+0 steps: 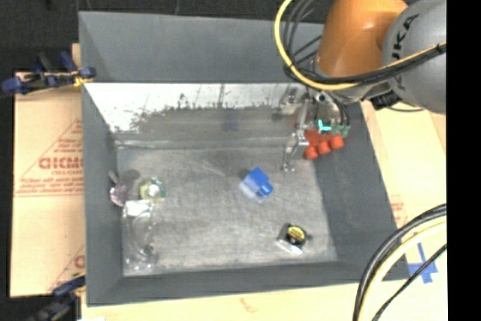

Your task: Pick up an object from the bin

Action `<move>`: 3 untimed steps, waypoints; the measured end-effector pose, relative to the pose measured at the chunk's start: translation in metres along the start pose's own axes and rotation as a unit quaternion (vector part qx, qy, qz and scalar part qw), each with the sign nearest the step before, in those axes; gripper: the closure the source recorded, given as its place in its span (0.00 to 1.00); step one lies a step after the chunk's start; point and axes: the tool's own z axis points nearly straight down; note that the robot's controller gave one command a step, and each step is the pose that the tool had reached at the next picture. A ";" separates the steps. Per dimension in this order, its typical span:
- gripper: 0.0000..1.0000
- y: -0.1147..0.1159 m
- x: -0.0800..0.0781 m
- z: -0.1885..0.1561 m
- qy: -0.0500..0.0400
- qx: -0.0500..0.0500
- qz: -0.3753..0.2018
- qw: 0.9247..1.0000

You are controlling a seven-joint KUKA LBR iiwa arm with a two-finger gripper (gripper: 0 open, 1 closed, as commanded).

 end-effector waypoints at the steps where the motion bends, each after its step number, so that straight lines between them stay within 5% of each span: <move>1: 0.00 0.015 0.028 0.124 -0.007 -0.001 0.095 0.995; 3: 0.00 0.009 0.041 0.097 -0.005 -0.001 0.168 0.986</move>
Offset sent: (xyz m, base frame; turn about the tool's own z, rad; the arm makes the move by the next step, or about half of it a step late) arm -0.0320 0.0160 -0.1274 0.1906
